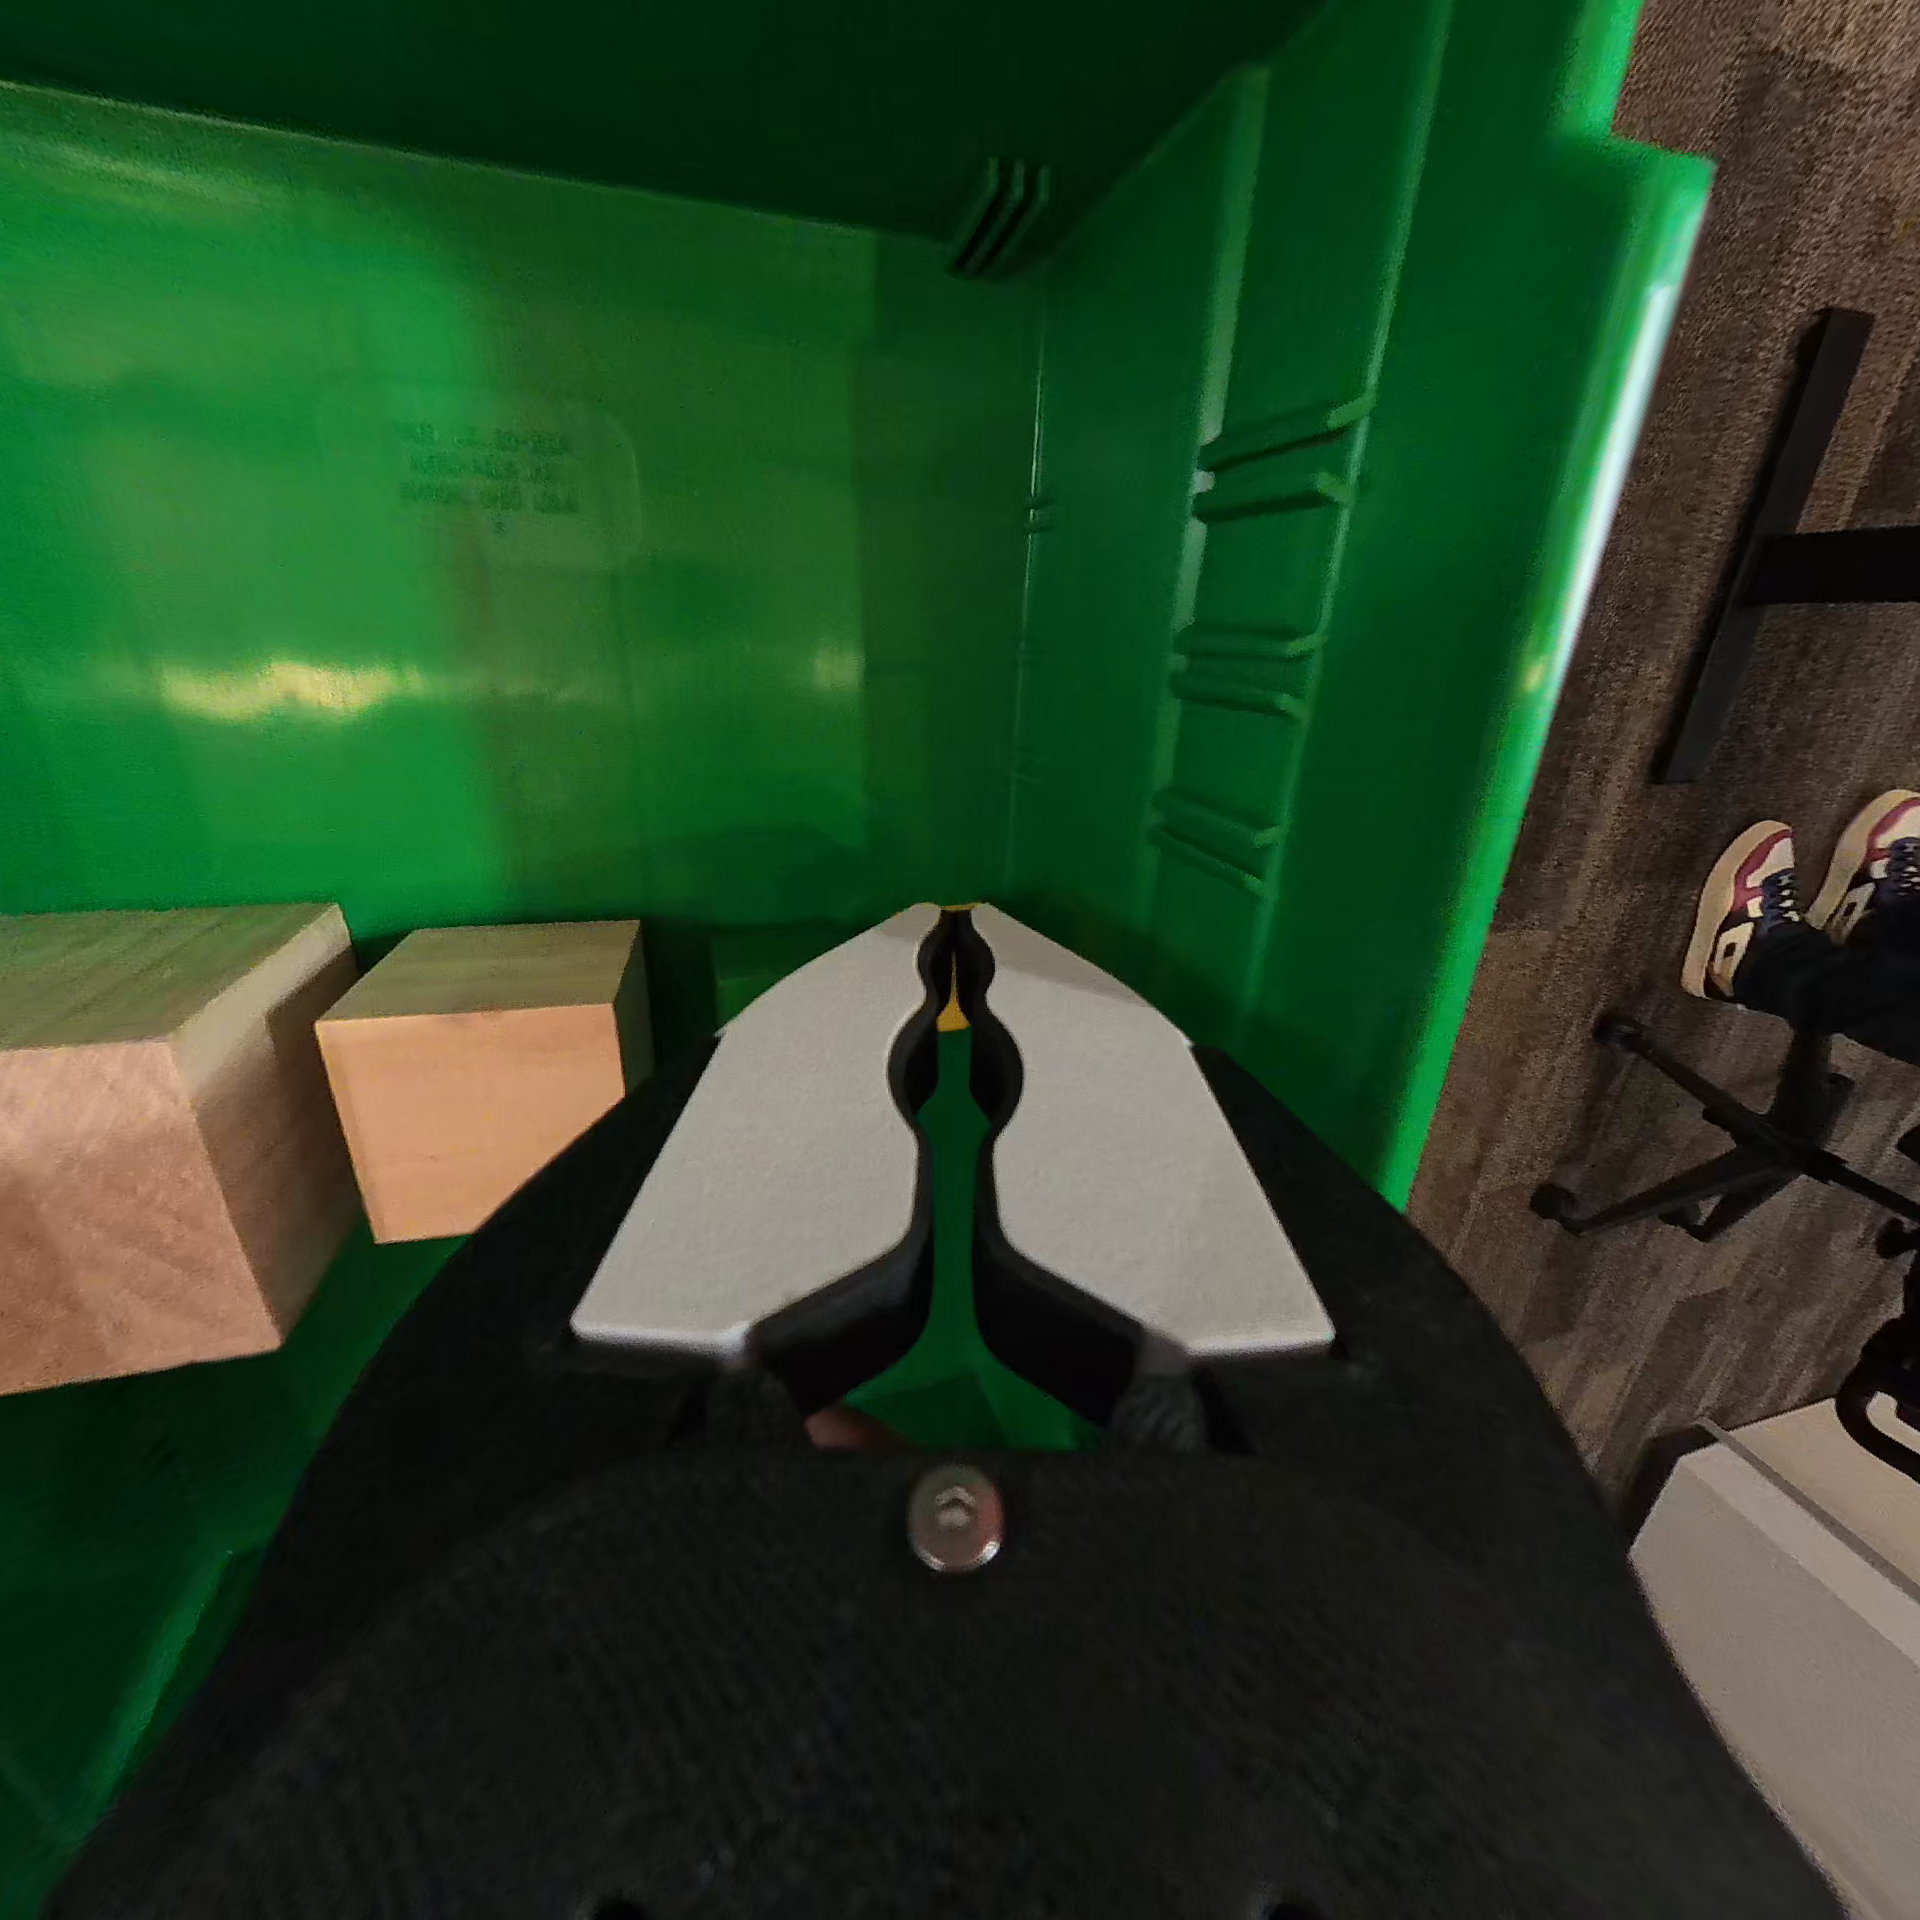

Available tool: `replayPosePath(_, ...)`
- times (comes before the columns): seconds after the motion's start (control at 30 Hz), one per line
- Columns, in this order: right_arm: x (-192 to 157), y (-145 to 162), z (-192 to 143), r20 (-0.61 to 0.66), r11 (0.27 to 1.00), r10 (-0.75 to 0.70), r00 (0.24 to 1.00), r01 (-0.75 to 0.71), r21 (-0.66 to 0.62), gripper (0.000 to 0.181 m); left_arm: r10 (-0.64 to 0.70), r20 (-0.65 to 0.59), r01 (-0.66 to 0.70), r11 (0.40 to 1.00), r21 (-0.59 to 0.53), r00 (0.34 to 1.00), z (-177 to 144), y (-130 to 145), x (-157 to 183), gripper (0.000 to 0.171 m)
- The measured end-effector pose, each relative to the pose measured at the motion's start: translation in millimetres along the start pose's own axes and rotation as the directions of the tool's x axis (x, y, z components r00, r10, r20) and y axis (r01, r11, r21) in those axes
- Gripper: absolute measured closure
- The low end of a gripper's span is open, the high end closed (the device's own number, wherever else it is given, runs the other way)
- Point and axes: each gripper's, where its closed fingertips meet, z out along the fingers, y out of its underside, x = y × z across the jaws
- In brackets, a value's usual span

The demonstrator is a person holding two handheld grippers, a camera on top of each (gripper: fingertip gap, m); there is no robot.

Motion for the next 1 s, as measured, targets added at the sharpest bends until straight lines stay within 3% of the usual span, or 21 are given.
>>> replayPosePath(0.57,8,10,11,-0.066,0.997,-0.027,0.997,0.022,-0.071,0.181,-0.013,-0.001,0.013,1.0,0.008,1.0,-2,-2,-1,0.125)
replayPosePath(0.8,5,-3,-3,-0.056,1.0,-0.017,0.998,0.018,0.017,0.18,-0.003,0.003,0.003,1.0,0.005,1.0,-2,-1,-2,0.125)
replayPosePath(1.0,-16,-27,-60,0.098,0.965,0.035,0.995,-0.059,0.256,0.181,0.046,0.023,-0.046,0.999,-0.004,0.999,-3,-4,-3,0.125)
